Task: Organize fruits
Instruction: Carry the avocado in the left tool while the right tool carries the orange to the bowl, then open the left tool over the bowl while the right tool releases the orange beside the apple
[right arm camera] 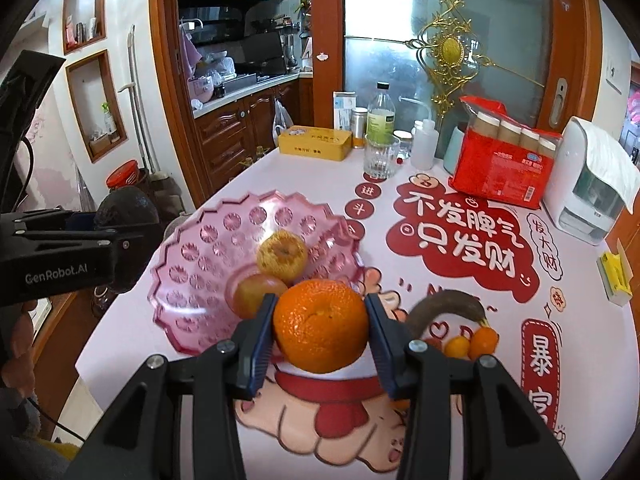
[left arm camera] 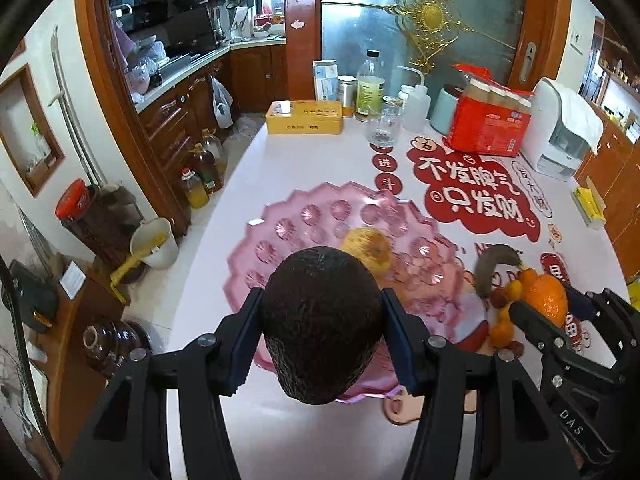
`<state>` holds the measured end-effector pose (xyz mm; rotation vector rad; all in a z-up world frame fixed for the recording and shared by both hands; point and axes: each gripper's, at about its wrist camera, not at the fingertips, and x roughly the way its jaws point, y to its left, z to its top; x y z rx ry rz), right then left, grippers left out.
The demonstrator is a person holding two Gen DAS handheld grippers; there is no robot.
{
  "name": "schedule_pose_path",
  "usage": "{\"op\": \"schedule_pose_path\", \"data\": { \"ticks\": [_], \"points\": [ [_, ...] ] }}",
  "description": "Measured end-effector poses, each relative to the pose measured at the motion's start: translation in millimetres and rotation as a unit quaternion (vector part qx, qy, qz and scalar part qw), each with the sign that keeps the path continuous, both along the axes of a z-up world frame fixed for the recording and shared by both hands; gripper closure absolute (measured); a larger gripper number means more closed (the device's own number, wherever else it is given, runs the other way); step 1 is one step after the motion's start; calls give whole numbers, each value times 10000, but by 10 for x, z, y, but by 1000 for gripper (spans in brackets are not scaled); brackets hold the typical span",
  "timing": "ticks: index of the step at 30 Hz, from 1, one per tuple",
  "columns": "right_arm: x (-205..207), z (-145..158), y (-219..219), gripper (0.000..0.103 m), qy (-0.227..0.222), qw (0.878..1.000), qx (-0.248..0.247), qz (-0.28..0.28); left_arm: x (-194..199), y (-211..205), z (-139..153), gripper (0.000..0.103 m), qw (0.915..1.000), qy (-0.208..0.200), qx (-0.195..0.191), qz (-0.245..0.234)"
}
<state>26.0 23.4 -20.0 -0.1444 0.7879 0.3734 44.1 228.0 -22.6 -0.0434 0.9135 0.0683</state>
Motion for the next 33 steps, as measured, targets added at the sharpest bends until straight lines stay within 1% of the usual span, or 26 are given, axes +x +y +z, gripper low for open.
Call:
{"op": "schedule_pose_path", "data": {
  "ticks": [3, 6, 14, 20, 26, 32, 33],
  "points": [
    [104, -26, 114, 59, 12, 9999, 35, -98, 108, 91, -47, 47, 9999, 63, 75, -86],
    [245, -92, 241, 59, 104, 9997, 38, -204, 241, 157, -153, 47, 9996, 191, 133, -176],
    [539, -384, 505, 59, 373, 9987, -166, -292, 619, 224, -579, 47, 9972, 599, 195, -412],
    [734, -627, 582, 59, 627, 9968, -269, -417, 874, 222, -901, 47, 9944, 860, 251, -564],
    [851, -822, 640, 59, 883, 9944, -297, -496, 1039, 233, -1121, 47, 9916, 1074, 270, -665],
    [927, -941, 718, 59, 1014, 9931, -400, -432, 1133, 233, -1279, 47, 9892, 1241, 256, -731],
    [928, -946, 729, 59, 981, 9934, -401, -437, 1143, 230, -1299, 47, 9889, 1260, 259, -741]
  ]
}}
